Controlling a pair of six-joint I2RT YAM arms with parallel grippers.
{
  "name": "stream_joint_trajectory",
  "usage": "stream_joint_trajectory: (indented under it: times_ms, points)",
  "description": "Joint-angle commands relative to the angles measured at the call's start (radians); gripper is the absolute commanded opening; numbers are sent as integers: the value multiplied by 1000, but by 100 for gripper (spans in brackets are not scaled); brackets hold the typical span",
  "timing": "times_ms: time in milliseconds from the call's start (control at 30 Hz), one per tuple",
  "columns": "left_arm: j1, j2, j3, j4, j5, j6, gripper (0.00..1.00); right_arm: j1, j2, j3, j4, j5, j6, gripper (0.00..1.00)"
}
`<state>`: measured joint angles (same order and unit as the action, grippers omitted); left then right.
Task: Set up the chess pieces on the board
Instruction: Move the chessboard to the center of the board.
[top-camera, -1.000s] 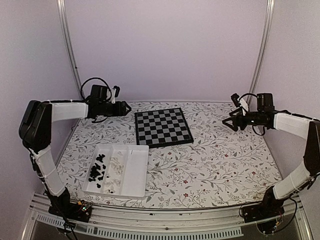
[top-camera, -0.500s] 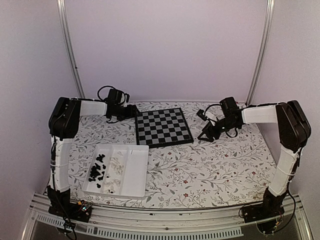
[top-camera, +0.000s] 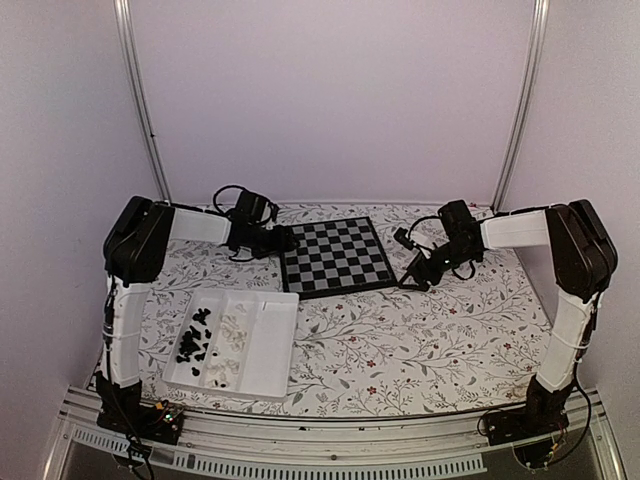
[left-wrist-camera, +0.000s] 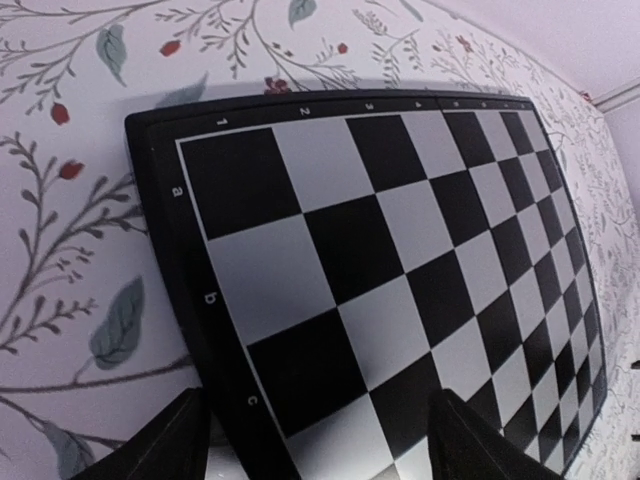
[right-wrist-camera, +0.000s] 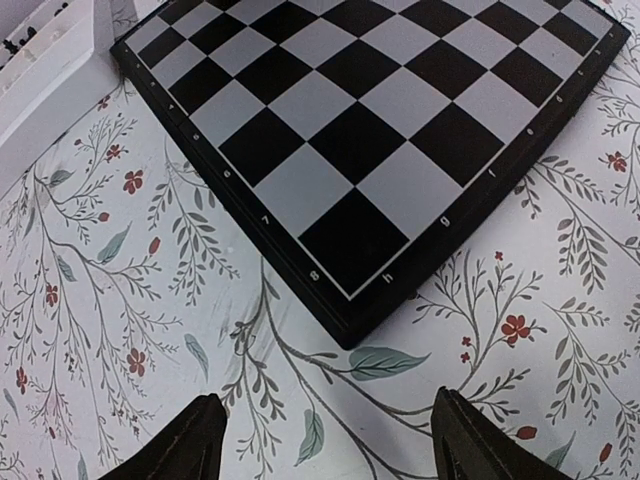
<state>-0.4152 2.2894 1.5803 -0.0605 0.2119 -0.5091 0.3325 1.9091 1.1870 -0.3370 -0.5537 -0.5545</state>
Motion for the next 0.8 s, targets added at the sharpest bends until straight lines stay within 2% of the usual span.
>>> stream_joint_trajectory:
  times_ms: [0,200,300,400,467,567,633,767]
  points:
    - [-101,-60,-60,-28,35,-45,76,-28,-32,-6,-16,1,-24,74]
    - [-242,-123,-90,-24,86,-5,75,-166,-83,-7,-60,-33,-13,75]
    - [-294,-157,-79,-57,132,118,71,-250,-114,-25,-71,-23,-4,75]
    - [-305,-182,-30,-146,66,267,64,-295,-144,-44,-72,2,6,75]
    - [-292,-192,-19,-156,-31,318,65,-297,-159,-60,-71,11,18,75]
    - [-252,-166,28,-129,-112,339,75,-298,-175,-73,-75,-11,38,75]
    - [-230,-110,101,-141,-135,361,97,-298,-174,-72,-78,-20,59,76]
    - [-201,16,262,-187,-166,424,99,-297,-161,-70,-71,-8,148,78]
